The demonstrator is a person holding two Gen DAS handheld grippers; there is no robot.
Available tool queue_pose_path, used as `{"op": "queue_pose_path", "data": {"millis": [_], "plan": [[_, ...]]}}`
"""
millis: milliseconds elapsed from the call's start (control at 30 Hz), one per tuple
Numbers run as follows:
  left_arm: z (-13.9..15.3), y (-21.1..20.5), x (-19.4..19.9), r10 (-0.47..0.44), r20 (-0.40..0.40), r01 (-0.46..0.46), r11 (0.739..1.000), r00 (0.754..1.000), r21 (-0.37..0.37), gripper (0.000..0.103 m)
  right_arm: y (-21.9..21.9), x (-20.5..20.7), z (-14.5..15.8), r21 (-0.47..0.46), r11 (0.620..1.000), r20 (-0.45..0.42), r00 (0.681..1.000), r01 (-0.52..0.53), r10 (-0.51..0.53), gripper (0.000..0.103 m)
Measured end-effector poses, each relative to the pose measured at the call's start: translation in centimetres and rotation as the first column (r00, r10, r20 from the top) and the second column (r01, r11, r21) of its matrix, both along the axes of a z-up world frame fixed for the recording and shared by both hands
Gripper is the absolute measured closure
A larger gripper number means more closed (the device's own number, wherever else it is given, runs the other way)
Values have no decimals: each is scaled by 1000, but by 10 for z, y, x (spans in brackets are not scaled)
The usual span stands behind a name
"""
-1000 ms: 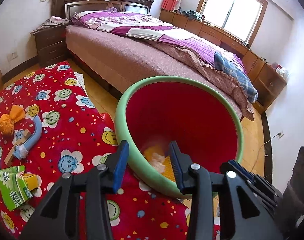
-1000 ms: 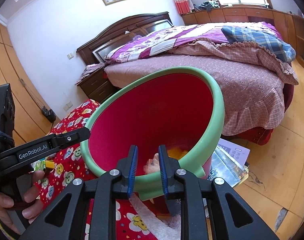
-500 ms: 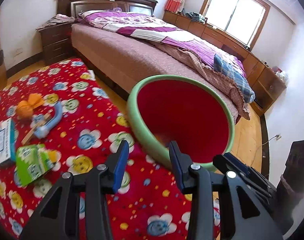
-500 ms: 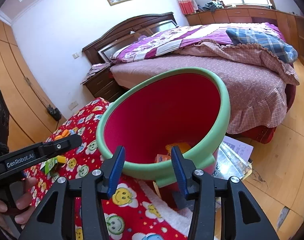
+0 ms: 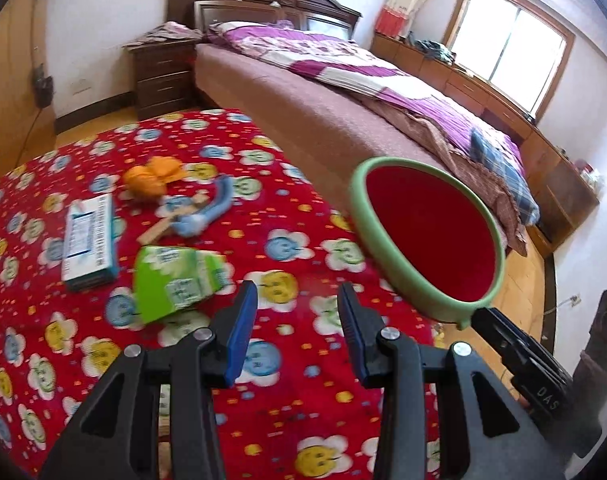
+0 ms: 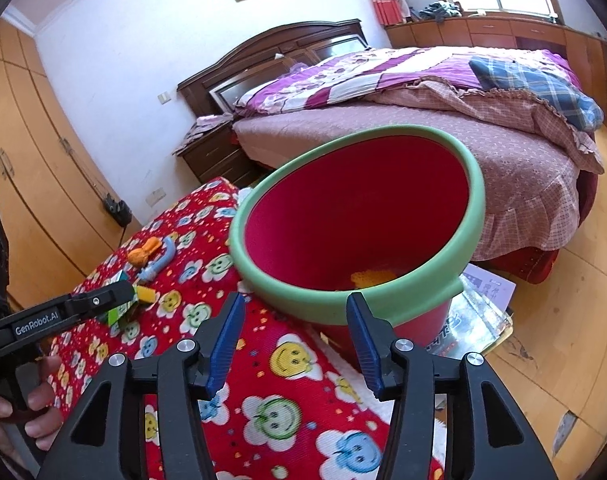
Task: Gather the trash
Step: 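Grasp the white medicine box with the left tool while the right tool approaches the green carton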
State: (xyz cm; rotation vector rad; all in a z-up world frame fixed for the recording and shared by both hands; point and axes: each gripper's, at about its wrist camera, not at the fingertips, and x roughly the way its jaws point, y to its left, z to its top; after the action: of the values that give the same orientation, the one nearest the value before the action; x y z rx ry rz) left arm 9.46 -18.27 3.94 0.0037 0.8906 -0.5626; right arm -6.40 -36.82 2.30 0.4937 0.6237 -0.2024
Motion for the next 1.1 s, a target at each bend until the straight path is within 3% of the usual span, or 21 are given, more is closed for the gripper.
{"op": "queue_pose_path", "data": {"millis": [333,600,733,900,1100], "plan": [[3,52,27,103,24,-104,994,994,28,61,21,5,2,-24,999,-23,999,-29,29,48],[-11,87,63,201,-2,-200,977,980,73,61,35,12,1,-31,998,-49,997,-53,51,48],[-22,88,81,227,6,-225,962,974,156,43,43,17,0,-39,997,-64,996,-68,66,48],[-36,88,102,260,-2,-254,945,966,205,43,50,21,-2,-55,995,-80,994,-82,78,48],[-51,90,115,277,-47,-263,944,960,200,43,56,27,-4,-64,994,-99,992,-90,84,48]]}}
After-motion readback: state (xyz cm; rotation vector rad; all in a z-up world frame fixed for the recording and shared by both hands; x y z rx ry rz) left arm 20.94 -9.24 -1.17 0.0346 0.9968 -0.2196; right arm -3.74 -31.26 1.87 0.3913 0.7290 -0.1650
